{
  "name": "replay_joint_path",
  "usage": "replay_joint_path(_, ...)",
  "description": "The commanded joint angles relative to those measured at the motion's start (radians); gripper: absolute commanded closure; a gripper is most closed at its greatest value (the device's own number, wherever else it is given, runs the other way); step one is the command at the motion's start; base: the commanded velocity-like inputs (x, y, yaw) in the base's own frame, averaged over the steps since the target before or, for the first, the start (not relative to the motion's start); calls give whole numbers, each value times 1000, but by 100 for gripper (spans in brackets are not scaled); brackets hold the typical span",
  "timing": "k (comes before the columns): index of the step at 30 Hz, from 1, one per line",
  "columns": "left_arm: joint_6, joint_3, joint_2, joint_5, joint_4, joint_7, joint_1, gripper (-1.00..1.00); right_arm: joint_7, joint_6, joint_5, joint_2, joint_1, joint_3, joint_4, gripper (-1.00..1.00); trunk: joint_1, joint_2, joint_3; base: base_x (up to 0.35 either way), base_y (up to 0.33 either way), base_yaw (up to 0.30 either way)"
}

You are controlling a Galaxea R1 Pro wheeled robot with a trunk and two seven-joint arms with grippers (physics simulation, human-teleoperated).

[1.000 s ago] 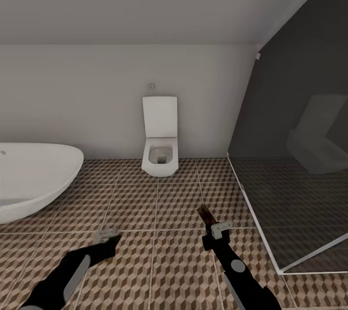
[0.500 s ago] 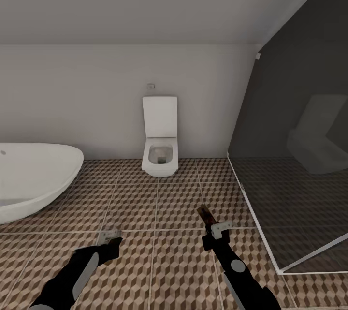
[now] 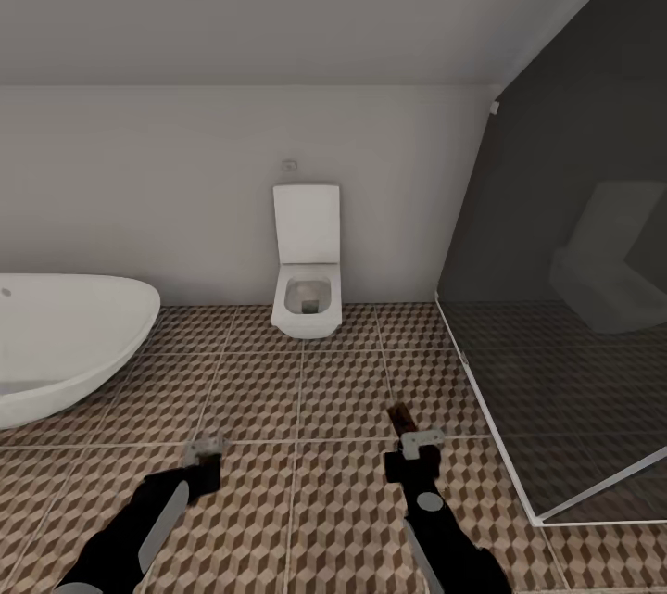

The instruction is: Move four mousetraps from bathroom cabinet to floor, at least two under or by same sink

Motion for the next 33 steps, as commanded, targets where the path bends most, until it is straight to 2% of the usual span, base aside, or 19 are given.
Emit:
replay_joint_path(1, 3, -5, 1, 11, -6, 13, 0, 100, -14, 22, -3, 3, -1, 2, -6, 100, 1, -2, -2, 0, 0, 0)
replay_joint_path(3, 3, -6, 1, 11, -15, 17, -1, 100, -20, 52, -20, 5, -1, 2, -11, 100, 1, -2, -2, 0, 0, 0)
replay_joint_path(6, 2, -7, 1, 11, -24, 22, -1, 100, -25, 155, -62, 5, -1, 1, -47, 100, 1, -2, -2, 0, 0, 0)
replay_joint_path(10, 2, -8, 0, 11, -26, 24, -1, 100, -26, 257, -74, 1, -1, -7, -114, 100, 1, -2, -2, 0, 0, 0)
replay_joint_path(12, 2, -8, 0, 11, -26, 24, 0, 100, -26, 315, -76, 0, -1, -29, -150, 100, 1, -2, -2, 0, 0, 0)
replay_joint_path(14, 2, -9, 0, 12, -27, 22, 0, 100, -23, 342, -77, -1, -1, -64, -170, 100, 1, -2, -2, 0, 0, 0)
replay_joint_path(18, 2, -10, -1, 13, -27, 21, -1, 100, -16, 355, -79, -1, -1, -89, -184, 100, 1, -2, -2, 0, 0, 0)
replay_joint_path(24, 1, -18, -2, 13, -60, 19, 0, 100, -14, 334, -80, 0, -1, -92, -188, 100, 1, -2, -2, 0, 0, 0)
replay_joint_path(27, 1, -59, -1, 12, -108, 18, -1, 100, -14, 326, -81, 1, -1, -91, -189, 100, 1, -2, -2, 0, 0, 0)
replay_joint_path(33, 3, -129, 0, 12, -135, 20, 0, 100, -15, 323, -81, 2, -1, -88, -189, 100, 1, -2, -2, 0, 0, 0)
